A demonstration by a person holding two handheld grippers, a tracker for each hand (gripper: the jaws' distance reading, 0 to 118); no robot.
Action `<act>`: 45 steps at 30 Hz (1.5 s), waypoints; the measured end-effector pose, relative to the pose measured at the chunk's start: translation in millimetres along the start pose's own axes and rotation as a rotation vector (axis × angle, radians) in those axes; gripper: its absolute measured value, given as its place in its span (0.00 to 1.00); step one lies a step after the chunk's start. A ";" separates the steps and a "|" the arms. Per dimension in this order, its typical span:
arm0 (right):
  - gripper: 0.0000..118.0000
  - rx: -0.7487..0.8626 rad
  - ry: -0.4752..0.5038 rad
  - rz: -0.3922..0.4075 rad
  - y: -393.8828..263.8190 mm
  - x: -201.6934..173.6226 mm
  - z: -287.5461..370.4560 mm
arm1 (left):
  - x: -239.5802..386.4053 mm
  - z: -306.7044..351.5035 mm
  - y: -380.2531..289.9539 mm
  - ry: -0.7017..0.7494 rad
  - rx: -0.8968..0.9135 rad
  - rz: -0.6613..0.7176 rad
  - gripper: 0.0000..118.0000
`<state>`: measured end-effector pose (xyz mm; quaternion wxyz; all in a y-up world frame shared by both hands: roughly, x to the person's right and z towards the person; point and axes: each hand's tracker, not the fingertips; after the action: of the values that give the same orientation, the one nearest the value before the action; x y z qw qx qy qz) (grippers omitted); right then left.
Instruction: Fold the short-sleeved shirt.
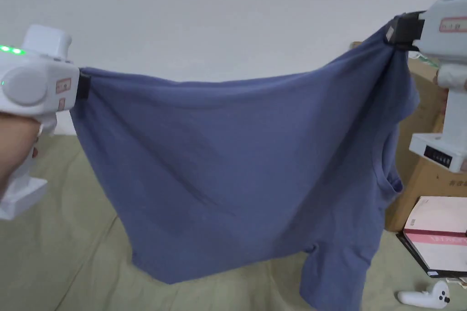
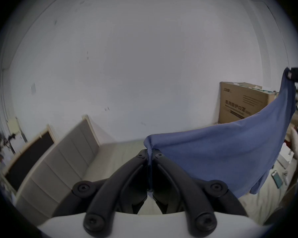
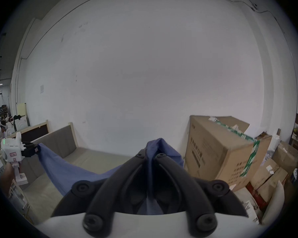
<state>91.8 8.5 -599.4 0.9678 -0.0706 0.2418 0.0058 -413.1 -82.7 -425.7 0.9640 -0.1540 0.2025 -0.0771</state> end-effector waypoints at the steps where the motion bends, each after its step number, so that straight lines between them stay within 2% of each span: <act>1: 0.03 0.008 -0.002 -0.003 8.3 0.5 -4.7 | -1.4 -6.7 11.8 0.020 0.015 -0.008 0.02; 6: 0.03 0.042 -0.014 -0.007 33.8 -0.9 -32.7 | -7.2 -17.4 61.9 0.083 0.048 -0.049 0.02; 9: 0.03 0.004 -0.026 -0.012 20.6 -4.0 -57.1 | -4.4 -27.2 61.3 0.138 0.028 -0.086 0.02; 15: 0.03 -0.102 -0.045 0.000 -64.7 -13.4 -103.8 | 17.3 -63.4 -9.1 0.183 -0.076 -0.058 0.02; 19: 0.03 -0.116 -0.019 -0.039 -96.7 -10.0 -104.9 | 26.2 -63.4 -43.7 0.156 -0.121 -0.020 0.02; 21: 0.03 -0.115 -0.021 -0.010 -107.6 -10.3 -98.2 | 25.6 -55.0 -50.3 0.159 -0.122 -0.018 0.02; 26: 0.03 -0.106 0.000 -0.012 -129.5 -6.5 -52.5 | 23.6 -7.3 -75.6 0.121 -0.115 0.018 0.02; 30: 0.03 -0.098 0.029 -0.026 -168.9 -6.7 17.2 | 26.9 57.4 -117.8 0.090 -0.108 0.052 0.02; 31: 0.03 -0.105 0.036 -0.031 -182.0 -19.0 47.8 | 28.4 74.0 -131.1 0.074 -0.119 0.056 0.02; 34: 0.03 -0.163 0.034 -0.011 -236.9 -23.6 105.1 | 34.7 123.4 -186.1 0.031 -0.185 0.071 0.02; 35: 0.03 -0.228 0.036 0.032 -263.2 -19.6 115.7 | 39.1 139.7 -208.0 0.040 -0.205 0.070 0.02; 37: 0.03 -0.303 0.045 0.024 -315.1 -21.2 144.2 | 47.0 165.6 -255.9 0.020 -0.272 0.058 0.02; 40: 0.03 -0.460 0.035 -0.033 -401.7 -30.2 180.0 | 64.8 189.0 -336.6 -0.009 -0.441 0.055 0.02; 42: 0.03 -0.576 0.000 -0.070 -461.6 -37.4 194.0 | 74.9 192.7 -389.1 -0.057 -0.574 0.122 0.02; 44: 0.03 -0.723 -0.026 -0.085 -512.1 -44.9 198.5 | 85.9 189.0 -428.2 -0.068 -0.695 0.096 0.02; 45: 0.03 -0.785 -0.056 -0.066 -532.7 -48.4 199.7 | 87.6 185.2 -444.8 -0.059 -0.744 0.086 0.02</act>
<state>166.5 -489.9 -331.1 0.8731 -0.4427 0.1922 0.0685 -295.4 -470.4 -150.6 0.8499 -0.4873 0.1950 0.0467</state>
